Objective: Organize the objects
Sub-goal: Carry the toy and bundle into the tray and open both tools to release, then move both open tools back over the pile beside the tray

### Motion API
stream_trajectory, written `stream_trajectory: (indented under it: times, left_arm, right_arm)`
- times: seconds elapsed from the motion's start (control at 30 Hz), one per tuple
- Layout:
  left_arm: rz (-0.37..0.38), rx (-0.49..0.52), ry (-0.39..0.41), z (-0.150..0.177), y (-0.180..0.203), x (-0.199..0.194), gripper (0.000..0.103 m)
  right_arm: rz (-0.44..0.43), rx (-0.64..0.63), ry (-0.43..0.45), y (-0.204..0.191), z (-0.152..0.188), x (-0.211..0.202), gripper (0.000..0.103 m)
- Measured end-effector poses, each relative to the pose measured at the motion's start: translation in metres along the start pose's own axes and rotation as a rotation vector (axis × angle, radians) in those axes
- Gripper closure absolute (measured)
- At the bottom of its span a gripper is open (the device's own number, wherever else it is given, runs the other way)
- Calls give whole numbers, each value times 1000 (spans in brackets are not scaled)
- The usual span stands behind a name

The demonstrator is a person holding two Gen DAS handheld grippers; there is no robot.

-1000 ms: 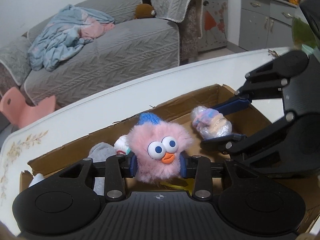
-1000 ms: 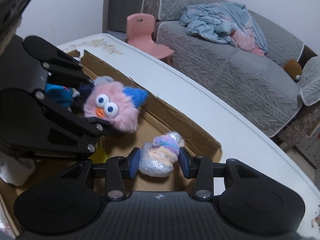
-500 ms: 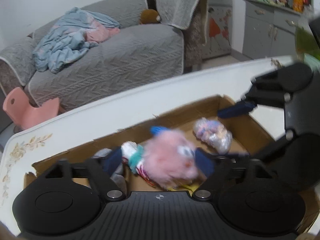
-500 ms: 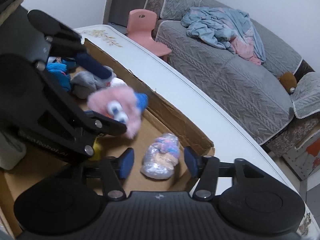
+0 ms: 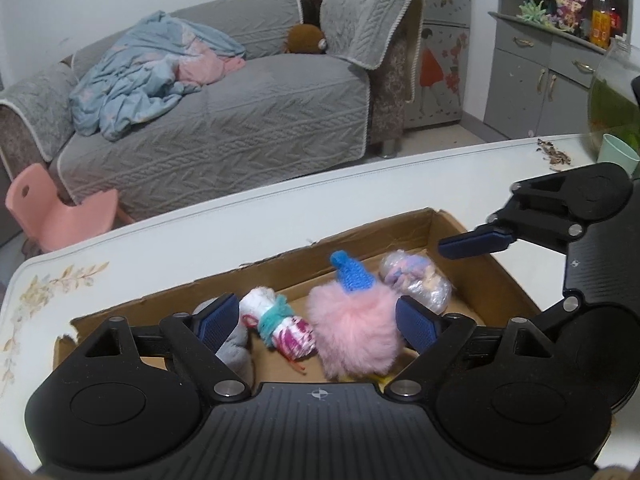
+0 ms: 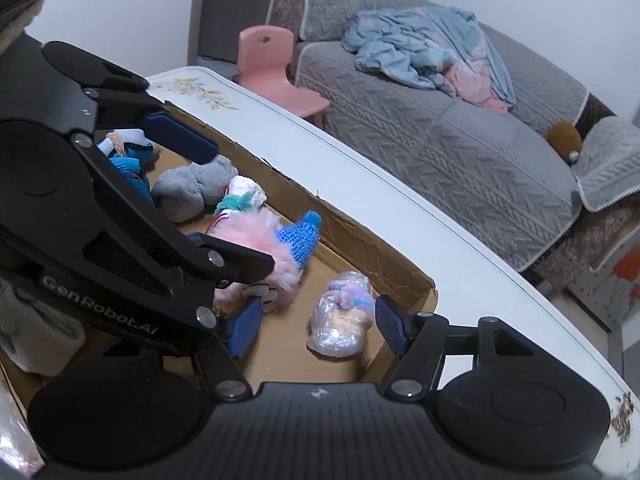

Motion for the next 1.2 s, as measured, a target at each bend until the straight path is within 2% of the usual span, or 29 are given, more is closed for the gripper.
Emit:
stream_trajectory:
  times: [0.13, 0.3, 0.4, 0.67, 0.9, 0.97, 1.2]
  left_arm:
    - [2, -55, -17, 7, -7, -7, 12]
    - [0, -72, -3, 9, -13, -22, 10]
    - [3, -106, 9, 8, -15, -32, 9]
    - [-20, -117, 35, 11, -17, -55, 8]
    - [-44, -155, 25, 34, -29, -79, 8]
    - [-50, -172, 29, 43, -34, -88, 7]
    - [-90, -228, 40, 72, -53, -122, 6]
  right_arm:
    - [37, 51, -5, -5, 1, -3, 42]
    - [55, 72, 5, -12, 0, -15, 36]
    - [54, 125, 20, -12, -2, -23, 34]
    - [47, 196, 35, -17, 2, -38, 26]
    - [35, 245, 64, -23, 1, -54, 24]
    - [35, 253, 74, -26, 2, -59, 20]
    - [28, 268, 103, -43, 9, -76, 20]
Point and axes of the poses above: each gripper's, at about its wrist camera, not at the fingertips, and x roughly the way its jaws point, y to its right, z to its underside, the point moved 9 cm from there along x, roughly the way its jaws point, and after that the axes turned 12 degrees about x, right-handed, at the moved point
